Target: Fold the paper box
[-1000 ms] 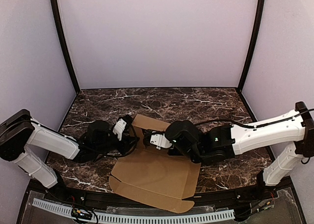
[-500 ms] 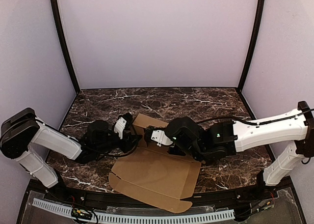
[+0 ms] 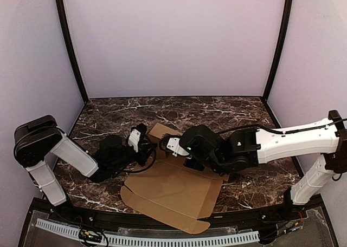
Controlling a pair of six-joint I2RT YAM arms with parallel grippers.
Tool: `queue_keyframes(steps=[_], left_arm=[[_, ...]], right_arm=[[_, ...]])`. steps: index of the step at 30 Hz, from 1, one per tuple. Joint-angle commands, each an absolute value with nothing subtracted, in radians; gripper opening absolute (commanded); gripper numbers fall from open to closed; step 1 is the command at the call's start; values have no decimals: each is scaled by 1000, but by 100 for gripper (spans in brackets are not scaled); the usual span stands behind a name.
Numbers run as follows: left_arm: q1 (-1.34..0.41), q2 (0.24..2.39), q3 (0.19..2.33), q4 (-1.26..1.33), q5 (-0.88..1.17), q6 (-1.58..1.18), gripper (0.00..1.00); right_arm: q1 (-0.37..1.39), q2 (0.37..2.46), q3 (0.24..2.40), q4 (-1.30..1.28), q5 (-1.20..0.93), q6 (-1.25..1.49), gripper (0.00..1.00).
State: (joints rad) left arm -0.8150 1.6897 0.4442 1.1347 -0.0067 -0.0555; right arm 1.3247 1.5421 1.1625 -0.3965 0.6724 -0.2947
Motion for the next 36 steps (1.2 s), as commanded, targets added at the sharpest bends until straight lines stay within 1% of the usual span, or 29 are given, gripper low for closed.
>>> queue_keyframes(steps=[1,3,4,5,8,10,11,12,13,14,16,17,19,21,23,32,36], left_arm=[[-819,1709,509,1257,20,-83,6],[-819,1715,521,1259,27,-90,5],[-819,1717,526,1259,28,-93,6],[-819,1718,528,1260,31,-98,9],[-818,1717,536,1265,35,-107,16],[-819,1717,544,1265,34,-111,24],[-819,1720,549,1265,34,-111,26],[-819,1720,552,1266,33,-111,30],[-819,1724,559,1266,33,-112,32],[-819,1727,563,1267,31,-112,35],[-819,1737,573,1266,29,-113,36],[-818,1745,581,1263,30,-112,35],[-819,1756,593,1252,28,-108,23],[-818,1768,605,1236,21,-100,6],[-819,1781,611,1233,19,-96,1],[-819,1788,608,1235,24,-115,1],[-819,1745,629,1129,14,-115,1]], right_arm=[[1339,1627,1186,-475,500,-232,0],[1339,1640,1196,-482,520,-226,0],[1338,1644,1199,-484,525,-222,2],[1337,1648,1201,-483,527,-221,7],[1334,1656,1210,-481,527,-217,10],[1329,1657,1216,-471,516,-213,15],[1326,1657,1218,-462,508,-211,18],[1323,1655,1219,-451,503,-210,22],[1321,1653,1223,-444,495,-208,26],[1318,1651,1227,-437,483,-206,32],[1316,1647,1236,-423,463,-201,44],[1315,1642,1240,-417,452,-199,50],[1314,1627,1242,-405,434,-195,59],[1308,1608,1241,-393,418,-188,63],[1303,1587,1241,-386,405,-178,65],[1283,1465,1230,-382,369,-118,76],[1273,1383,1241,-384,352,-86,78]])
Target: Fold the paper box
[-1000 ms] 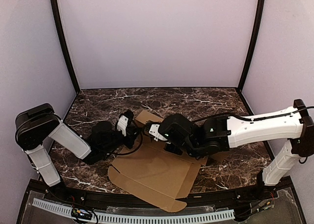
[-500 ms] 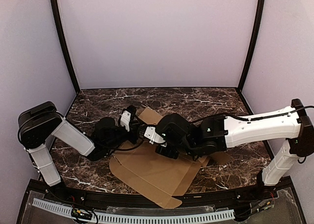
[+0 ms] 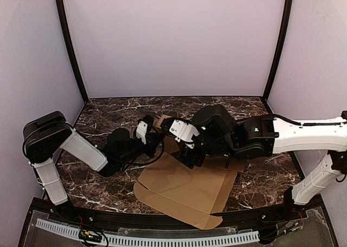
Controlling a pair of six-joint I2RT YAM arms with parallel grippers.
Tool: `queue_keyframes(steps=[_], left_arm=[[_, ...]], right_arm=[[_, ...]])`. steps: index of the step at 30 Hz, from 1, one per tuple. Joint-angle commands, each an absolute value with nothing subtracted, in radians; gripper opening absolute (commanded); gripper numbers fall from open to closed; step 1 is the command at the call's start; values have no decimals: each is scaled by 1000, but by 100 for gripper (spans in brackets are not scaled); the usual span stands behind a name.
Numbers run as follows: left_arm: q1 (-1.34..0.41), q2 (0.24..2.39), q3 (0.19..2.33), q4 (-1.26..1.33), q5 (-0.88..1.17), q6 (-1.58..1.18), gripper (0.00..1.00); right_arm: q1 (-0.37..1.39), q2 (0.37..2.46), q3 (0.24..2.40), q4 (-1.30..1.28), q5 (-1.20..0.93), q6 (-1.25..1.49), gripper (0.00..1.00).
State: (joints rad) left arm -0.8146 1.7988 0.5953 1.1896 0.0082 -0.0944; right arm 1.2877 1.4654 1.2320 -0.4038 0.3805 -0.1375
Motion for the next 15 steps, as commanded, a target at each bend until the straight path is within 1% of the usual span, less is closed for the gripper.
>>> queue_keyframes(steps=[1,2,4,10,15], left_arm=[[-819,1736,634,1062,-4,-115,1],[-819,1715,644,1030,-16,-115,1],[-819,1683,661,879,-55,-118,1],[-819,1555,650,640,-146,-139,1],[-819,1461,666,462,-132,-150,1]], right_arm=[[1271,1366,1241,-384,349,-80,78],[1269,1349,1240,-385,345,-74,79],[1261,1322,1238,-386,336,-64,80],[1221,1288,1229,-393,346,-38,80],[1152,1311,1267,-394,262,44,79]])
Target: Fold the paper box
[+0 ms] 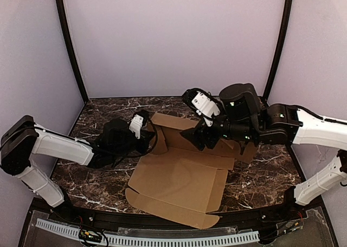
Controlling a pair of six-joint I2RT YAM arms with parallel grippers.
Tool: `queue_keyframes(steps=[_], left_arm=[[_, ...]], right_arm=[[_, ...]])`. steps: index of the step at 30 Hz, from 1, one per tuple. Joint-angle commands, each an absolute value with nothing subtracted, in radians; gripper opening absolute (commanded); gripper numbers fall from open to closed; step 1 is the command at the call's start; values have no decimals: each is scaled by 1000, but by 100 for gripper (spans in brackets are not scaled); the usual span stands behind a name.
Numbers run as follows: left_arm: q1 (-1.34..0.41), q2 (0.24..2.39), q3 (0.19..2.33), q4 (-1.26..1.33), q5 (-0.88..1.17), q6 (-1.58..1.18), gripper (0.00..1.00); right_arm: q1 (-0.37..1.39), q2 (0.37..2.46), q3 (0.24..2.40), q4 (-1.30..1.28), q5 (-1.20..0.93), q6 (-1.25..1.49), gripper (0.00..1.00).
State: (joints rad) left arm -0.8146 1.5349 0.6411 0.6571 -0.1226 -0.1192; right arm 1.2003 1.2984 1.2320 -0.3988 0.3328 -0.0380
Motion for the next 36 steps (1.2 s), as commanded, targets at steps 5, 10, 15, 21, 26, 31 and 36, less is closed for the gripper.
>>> queue_keyframes(steps=[5,10,15,21,26,31,36], left_arm=[[-819,1405,711,229,-110,-195,1],[-819,1335,691,139,-98,-305,1],[-819,1296,639,157,-92,-322,1],[-819,1266,560,250,-87,-264,1],[-826,1257,527,307,-131,-231,1],[-851,1273,484,428,-165,-199,1],[-889,1304,458,520,-205,-130,1]], right_arm=[[1095,1387,1324,-384,136,104,76],[1025,1455,1348,-305,-27,142,64],[998,1541,1385,-231,-101,177,43],[988,1656,1480,-210,-134,195,22],[988,1737,1518,-178,-197,238,7],[989,1800,1534,-139,-247,276,0],[997,1841,1519,-113,-265,302,0]])
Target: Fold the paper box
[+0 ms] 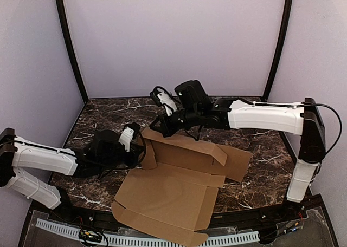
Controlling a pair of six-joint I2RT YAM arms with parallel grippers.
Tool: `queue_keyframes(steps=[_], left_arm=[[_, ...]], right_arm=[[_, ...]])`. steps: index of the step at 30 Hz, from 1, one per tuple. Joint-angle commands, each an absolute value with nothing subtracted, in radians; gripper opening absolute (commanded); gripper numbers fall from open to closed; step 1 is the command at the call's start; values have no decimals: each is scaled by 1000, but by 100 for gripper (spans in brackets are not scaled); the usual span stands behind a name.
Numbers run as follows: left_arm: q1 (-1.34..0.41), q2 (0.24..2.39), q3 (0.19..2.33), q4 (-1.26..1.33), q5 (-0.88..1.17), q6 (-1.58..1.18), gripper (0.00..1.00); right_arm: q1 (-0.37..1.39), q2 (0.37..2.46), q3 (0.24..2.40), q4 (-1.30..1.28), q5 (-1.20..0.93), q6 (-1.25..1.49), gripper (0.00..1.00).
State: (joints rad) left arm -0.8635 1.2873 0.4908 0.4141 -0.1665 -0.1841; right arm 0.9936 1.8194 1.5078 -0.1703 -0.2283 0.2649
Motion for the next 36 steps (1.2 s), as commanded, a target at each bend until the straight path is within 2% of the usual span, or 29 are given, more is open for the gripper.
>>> queue_keyframes(steps=[1,7,11,14,19,25,36], left_arm=[[-892,1308,454,549,-210,-125,1],[-897,1340,449,587,-206,-124,3],[-898,1343,429,605,-174,-125,15],[-898,1342,412,614,-134,-124,29],[-899,1350,404,599,-87,-122,43],[-898,1452,392,643,-68,-120,48],[-898,1612,419,752,-61,-121,48]], right_arm=[[1001,1849,1513,-109,-264,305,0],[1023,1873,1448,-78,-255,328,0],[1032,1870,1409,-68,-244,332,0],[1036,1872,1398,-67,-242,332,0],[1042,1875,1384,-63,-241,336,0],[1046,1875,1381,-61,-242,336,0],[1049,1864,1370,-63,-247,339,0]])
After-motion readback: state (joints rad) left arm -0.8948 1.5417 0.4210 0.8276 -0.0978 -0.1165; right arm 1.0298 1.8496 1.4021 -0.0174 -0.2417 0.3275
